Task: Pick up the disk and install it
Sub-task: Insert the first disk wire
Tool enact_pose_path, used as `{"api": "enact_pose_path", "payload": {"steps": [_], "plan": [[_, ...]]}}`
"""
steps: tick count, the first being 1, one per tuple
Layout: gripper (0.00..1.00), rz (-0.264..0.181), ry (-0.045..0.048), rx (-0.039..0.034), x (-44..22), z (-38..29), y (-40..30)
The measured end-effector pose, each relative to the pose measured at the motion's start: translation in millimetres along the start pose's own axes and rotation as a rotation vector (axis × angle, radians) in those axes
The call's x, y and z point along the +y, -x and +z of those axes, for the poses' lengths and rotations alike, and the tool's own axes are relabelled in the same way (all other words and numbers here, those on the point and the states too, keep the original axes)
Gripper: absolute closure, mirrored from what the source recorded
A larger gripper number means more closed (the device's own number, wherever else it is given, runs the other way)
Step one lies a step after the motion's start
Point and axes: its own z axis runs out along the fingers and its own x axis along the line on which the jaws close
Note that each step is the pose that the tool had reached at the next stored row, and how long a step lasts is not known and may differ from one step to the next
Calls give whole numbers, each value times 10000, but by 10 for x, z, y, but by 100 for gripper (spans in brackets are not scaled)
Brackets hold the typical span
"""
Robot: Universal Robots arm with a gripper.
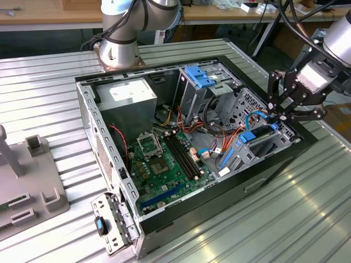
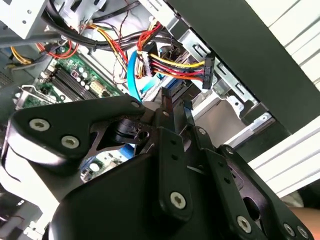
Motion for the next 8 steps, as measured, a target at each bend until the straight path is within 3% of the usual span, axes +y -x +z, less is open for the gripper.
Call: {"api": "enact_pose_path", "payload": {"steps": [3,8], "plan": [[76,-22,25,-2,-134,-3,-31],[76,-297,77,36,-157,-3,-35]]}}
